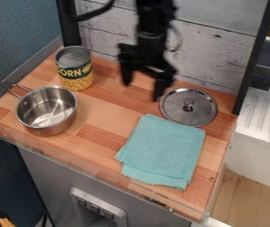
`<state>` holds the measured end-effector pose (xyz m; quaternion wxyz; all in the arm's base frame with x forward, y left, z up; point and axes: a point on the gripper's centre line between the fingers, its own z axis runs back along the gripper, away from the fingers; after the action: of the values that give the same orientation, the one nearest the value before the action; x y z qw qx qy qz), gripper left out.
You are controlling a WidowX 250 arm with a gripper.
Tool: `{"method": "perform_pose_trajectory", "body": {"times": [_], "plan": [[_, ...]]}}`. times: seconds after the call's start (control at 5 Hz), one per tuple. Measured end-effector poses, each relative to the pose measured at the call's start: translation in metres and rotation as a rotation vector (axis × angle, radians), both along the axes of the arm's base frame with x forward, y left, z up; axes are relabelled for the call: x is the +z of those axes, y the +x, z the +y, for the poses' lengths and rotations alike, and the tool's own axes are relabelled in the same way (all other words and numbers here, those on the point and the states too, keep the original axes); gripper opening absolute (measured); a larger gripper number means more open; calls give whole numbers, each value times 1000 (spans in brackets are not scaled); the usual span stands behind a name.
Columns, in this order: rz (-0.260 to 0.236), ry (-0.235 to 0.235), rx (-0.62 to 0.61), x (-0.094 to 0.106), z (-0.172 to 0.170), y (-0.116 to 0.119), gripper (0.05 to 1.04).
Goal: Put the pot lid on the silver pot
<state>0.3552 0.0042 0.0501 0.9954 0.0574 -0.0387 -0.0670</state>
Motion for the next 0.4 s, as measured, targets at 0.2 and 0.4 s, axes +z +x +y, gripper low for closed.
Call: {"method": "perform_pose_trajectory", "body": {"times": [0.2, 0.4], "plan": [[-15, -38, -27, -7, -21, 25, 1001], [1, -54, -54, -18, -36, 36, 1001]]}}
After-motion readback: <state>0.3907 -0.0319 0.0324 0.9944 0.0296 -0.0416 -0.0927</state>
